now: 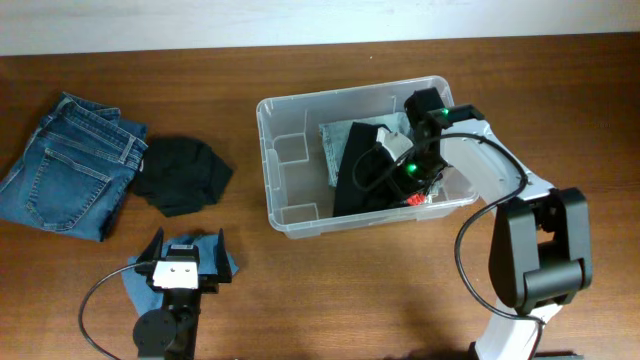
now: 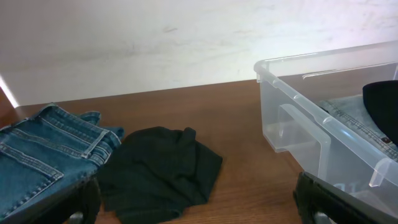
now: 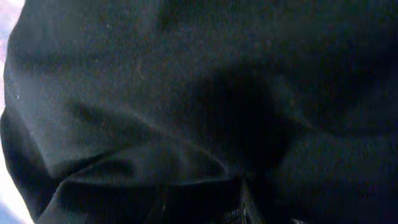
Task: Pack container
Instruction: 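Lower the black garment onto the jeans and release it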
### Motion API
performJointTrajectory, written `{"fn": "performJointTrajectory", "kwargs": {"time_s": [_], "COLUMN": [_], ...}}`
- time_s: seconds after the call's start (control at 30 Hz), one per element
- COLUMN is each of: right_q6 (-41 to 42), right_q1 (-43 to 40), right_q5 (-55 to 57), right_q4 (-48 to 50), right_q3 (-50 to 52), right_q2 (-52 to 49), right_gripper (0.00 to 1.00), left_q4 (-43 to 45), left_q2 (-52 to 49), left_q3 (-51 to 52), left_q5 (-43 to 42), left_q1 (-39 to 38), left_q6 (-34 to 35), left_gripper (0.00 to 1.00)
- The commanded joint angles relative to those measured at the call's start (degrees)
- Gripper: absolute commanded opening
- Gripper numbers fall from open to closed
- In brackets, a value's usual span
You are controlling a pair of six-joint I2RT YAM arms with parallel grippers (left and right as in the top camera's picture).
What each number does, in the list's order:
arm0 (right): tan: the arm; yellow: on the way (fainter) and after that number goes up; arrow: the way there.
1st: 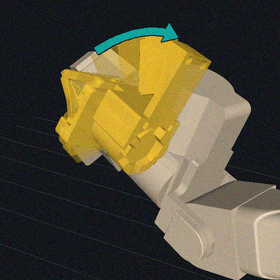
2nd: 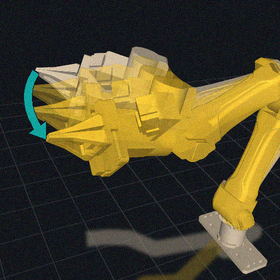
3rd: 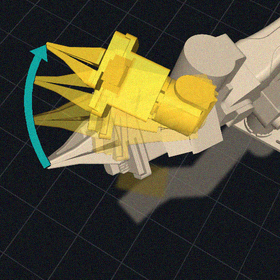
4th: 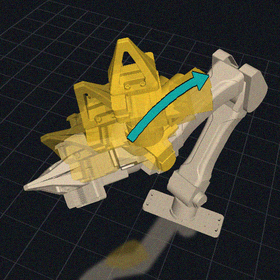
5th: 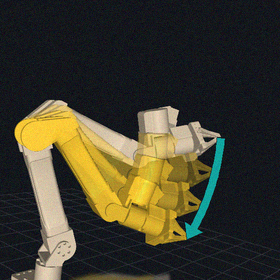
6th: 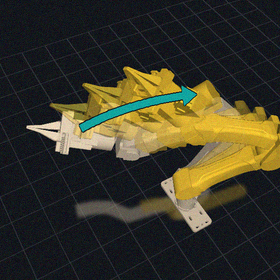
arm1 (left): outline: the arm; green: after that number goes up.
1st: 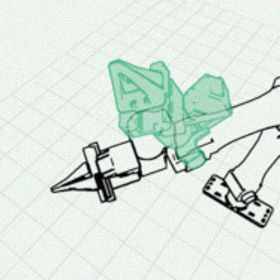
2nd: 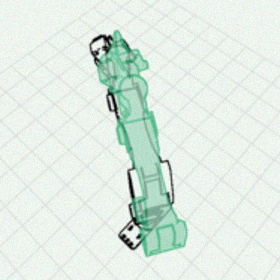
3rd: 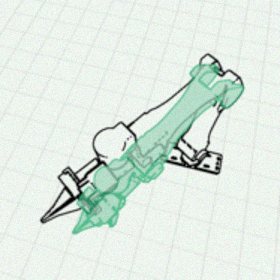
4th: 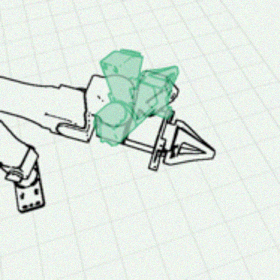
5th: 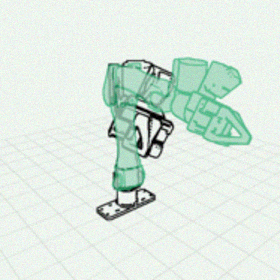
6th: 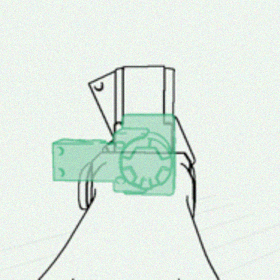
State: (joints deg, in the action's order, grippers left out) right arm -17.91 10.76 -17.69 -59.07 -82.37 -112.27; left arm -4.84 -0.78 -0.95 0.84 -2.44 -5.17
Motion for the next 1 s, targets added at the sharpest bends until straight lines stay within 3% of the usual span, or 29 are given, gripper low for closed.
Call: {"fn": "performJointTrajectory", "kwargs": {"time_s": [0.0, 0.23, 0.37, 0.7, 0.97], "right_q6": [2.54, 5.2, 5.16, 10.12, 10.12], "right_q1": [0.11, 0.11, 0.11, 0.09, 0.11], "right_q5": [5.09, 4.68, 5.03, 13.51, 13.44], "right_q4": [-0.72, -15.06, -13.68, -1.18, 12.07], "right_q3": [-2.97, -25.94, -27.1, -13.7, -0.04], "right_q2": [-1.55, -1.55, -1.6, -2.82, -2.86], "right_gripper": [0.32, 0.32, 0.32, 0.33, 0.51], "left_q4": [0.11, 0.11, 0.11, 0.11, 0.11], "left_q2": [0.42, 0.42, 0.42, 0.42, 0.42], "left_q3": [0.42, 0.42, 0.44, 0.42, 0.42], "left_q5": [0.39, 0.39, 0.39, 0.39, 0.39], "left_q1": [0.37, 0.37, 0.37, 0.37, 0.37], "left_q6": [-0.96, -0.94, -0.94, -0.94, -0.94], "left_gripper": [1.0, 1.0, 1.0, 1.0, 1.0]}}
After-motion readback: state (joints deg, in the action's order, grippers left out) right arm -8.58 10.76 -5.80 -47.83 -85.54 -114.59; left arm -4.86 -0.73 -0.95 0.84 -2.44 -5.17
